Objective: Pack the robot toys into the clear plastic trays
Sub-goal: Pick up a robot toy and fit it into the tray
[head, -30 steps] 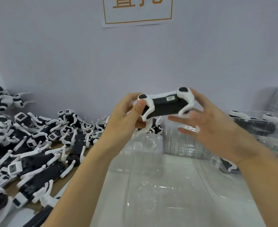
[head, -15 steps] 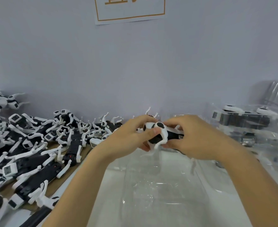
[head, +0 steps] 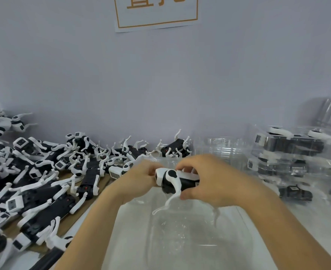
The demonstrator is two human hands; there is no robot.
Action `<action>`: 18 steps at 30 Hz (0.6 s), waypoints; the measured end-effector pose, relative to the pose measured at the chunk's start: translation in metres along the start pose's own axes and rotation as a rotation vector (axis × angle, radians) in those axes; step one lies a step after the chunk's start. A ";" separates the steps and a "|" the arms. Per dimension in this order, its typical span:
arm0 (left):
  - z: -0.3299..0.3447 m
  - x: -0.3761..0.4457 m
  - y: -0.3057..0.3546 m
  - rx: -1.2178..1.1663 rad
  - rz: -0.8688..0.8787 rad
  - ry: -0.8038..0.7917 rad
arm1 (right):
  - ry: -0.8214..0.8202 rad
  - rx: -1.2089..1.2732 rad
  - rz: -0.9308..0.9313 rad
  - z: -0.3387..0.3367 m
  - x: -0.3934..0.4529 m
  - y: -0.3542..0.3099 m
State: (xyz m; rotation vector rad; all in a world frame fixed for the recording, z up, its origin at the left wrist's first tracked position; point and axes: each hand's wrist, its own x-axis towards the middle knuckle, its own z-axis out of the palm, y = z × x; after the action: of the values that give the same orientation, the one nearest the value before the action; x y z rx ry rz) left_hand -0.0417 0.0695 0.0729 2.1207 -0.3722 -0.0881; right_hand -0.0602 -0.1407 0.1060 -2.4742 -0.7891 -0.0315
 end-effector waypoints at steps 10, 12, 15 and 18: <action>0.025 0.004 -0.037 -0.313 -0.240 -0.181 | -0.206 -0.190 0.130 0.024 0.004 0.018; 0.027 0.004 -0.043 -0.426 -0.237 -0.143 | -0.188 -0.132 0.118 0.028 0.006 0.023; 0.029 0.006 -0.046 -0.539 -0.219 -0.109 | -0.157 -0.055 0.111 0.030 0.007 0.032; 0.037 0.003 -0.048 -0.601 -0.200 -0.116 | -0.135 -0.017 0.095 0.032 0.008 0.036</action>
State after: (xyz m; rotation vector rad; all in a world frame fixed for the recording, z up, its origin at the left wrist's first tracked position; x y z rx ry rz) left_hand -0.0354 0.0624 0.0127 1.5529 -0.1687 -0.3908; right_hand -0.0380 -0.1451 0.0626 -2.5481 -0.7278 0.1654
